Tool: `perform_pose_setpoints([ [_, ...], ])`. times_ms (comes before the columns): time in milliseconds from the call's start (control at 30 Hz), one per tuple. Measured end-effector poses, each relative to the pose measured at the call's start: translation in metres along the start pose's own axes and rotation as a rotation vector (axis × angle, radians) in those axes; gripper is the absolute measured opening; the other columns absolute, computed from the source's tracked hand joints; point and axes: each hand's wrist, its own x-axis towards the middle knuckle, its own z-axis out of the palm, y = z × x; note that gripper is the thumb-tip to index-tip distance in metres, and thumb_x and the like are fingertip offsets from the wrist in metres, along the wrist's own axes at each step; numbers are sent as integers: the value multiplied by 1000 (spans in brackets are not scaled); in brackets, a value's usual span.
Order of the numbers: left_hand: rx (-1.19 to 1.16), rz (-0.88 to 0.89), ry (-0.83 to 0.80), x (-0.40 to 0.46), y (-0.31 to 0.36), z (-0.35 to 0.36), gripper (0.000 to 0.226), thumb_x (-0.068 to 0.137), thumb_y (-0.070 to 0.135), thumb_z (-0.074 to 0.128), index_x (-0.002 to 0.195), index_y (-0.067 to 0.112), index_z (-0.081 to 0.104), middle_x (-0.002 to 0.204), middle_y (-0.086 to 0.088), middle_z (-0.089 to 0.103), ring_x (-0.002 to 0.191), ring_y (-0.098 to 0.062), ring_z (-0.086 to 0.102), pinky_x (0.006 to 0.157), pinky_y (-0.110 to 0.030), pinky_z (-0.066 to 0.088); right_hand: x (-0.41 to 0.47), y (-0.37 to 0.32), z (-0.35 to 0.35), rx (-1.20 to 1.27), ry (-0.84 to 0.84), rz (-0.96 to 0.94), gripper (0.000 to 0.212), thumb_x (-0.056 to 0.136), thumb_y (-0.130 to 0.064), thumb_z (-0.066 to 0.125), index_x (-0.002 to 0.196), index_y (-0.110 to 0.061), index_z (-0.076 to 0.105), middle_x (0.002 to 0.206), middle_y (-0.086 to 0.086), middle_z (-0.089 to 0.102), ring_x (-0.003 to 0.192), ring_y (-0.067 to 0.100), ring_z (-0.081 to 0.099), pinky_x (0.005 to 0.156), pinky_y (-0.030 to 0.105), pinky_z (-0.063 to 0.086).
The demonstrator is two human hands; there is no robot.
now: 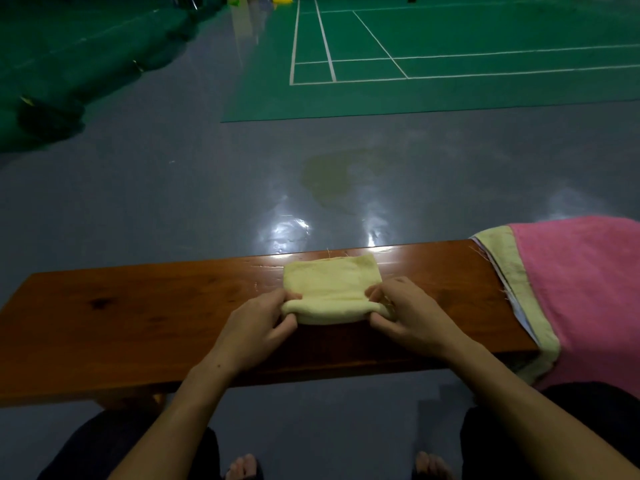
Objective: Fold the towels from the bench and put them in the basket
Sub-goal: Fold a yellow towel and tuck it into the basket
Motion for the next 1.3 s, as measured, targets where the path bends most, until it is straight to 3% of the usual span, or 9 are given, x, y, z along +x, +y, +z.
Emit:
perform_pose_setpoints([
  [100,-59,-59,13,1,-1,-1,24,90,50,50,108,38,59,84,12,69,77,-8,62,65,-39,52,-1,-2,-3,11,17,44,24,95,-49,62,109,-30,65,111,-12,64,99,3,56,82,26,53],
  [233,-58,-97,17,-1,2,-2,29,92,57,43,110,38,55,86,12,71,82,-11,68,67,-47,56,-2,-1,-2,6,60,74,23,98,-57,54,99,-33,55,94,-19,57,83,2,54,67,23,41],
  [367,-69,-110,44,-5,7,-5,33,94,62,38,108,37,55,88,12,68,78,-8,66,65,-48,56,-5,-3,-3,39,75,107,28,99,-62,47,101,-34,53,90,-16,61,78,5,59,66,33,52],
  [633,-92,-225,130,-1,8,3,41,87,64,43,90,26,59,77,6,67,71,-15,64,63,-50,55,-1,-8,3,92,74,213,36,101,-63,50,94,-28,53,85,-9,62,78,11,60,70,43,54],
  [833,130,-336,124,6,15,10,26,97,57,59,107,34,55,92,17,66,87,-14,66,71,-39,57,5,-18,5,-166,84,409,37,100,-64,51,108,-28,53,94,-7,69,81,18,66,72,39,57],
  [967,317,-111,347,6,26,16,34,96,41,63,125,24,60,119,3,65,103,-24,65,76,-41,56,-1,-36,15,-446,296,240,41,100,-52,54,128,-22,56,129,6,62,110,29,61,88,45,55],
  [1100,426,171,146,4,36,49,55,99,36,41,152,24,50,155,0,53,143,-24,50,118,-44,42,-16,-68,55,-431,163,-91,58,96,-27,60,151,-13,46,166,19,31,154,45,26,123,60,28],
  [1200,489,71,12,7,36,64,65,102,41,20,163,22,35,168,-1,36,158,-20,27,127,-47,25,-20,-66,71,-351,45,-49,64,105,-34,45,163,-12,27,174,14,13,161,39,8,127,58,18],
  [1300,445,-39,-77,13,26,62,79,100,61,-1,168,24,19,175,2,15,162,-15,7,129,-46,12,-9,-45,65,-379,9,-15,65,112,-52,20,167,-18,20,174,11,14,162,34,6,128,55,15],
])
